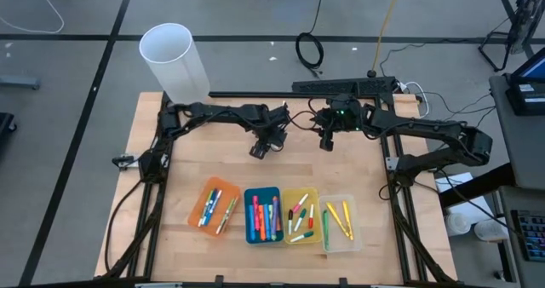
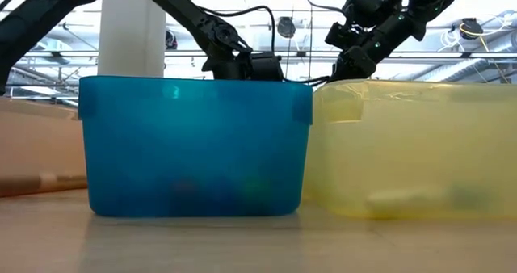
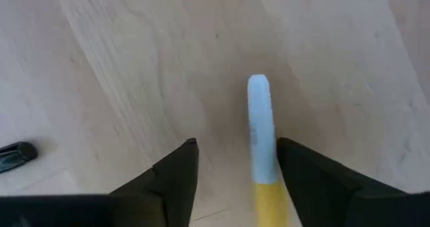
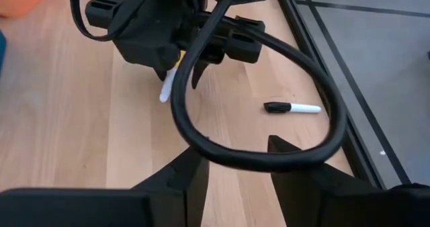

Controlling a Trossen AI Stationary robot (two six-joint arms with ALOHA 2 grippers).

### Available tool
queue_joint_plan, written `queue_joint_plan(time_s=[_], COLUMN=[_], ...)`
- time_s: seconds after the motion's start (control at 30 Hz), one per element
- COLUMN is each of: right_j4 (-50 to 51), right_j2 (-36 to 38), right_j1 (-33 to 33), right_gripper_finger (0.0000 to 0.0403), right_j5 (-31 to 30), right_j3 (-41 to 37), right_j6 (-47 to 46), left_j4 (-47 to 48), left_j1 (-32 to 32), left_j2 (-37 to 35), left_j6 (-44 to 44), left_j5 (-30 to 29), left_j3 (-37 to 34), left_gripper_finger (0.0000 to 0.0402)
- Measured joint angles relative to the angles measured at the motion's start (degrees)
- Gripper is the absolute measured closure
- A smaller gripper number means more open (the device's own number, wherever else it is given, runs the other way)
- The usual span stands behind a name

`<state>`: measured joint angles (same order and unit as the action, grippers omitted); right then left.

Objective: Pick & Place Markers
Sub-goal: Put the black highlighter pen into the yellow bin

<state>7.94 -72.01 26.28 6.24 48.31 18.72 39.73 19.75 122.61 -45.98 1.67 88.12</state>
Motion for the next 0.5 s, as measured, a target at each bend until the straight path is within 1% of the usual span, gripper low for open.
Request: queue_joint_plan(time_s=[0.1, 0.33, 0.37, 0.5], right_j4=[0.0, 0.28, 0.43, 0.91], right_j2=[0.0, 0.0, 0.0, 0.0], right_j1=[-0.05, -0.11, -0.11, -0.11], right_gripper_finger=[0.0261, 0.0261, 0.0261, 0.0261], right_j5=[0.0, 0.02, 0.02, -0.03], right_j3=[0.0, 0.0, 0.0, 0.0], right_j6=[-0.16, -1.53, -1.52, -1.75], left_j4=[0.65, 1.56, 0.99, 0.05], left_j1=[-0.05, -0.57, -0.54, -0.54], left_j2=[0.02, 0.07, 0.07, 0.09], left_j6=[0.26, 5.91, 7.04, 11.25], left_j5=[-0.33, -1.37, -1.74, -1.98], left_j3=[0.0, -0.04, -0.04, -0.04], left_gripper_finger=[0.0226, 0.0363, 0.0376, 0.0373])
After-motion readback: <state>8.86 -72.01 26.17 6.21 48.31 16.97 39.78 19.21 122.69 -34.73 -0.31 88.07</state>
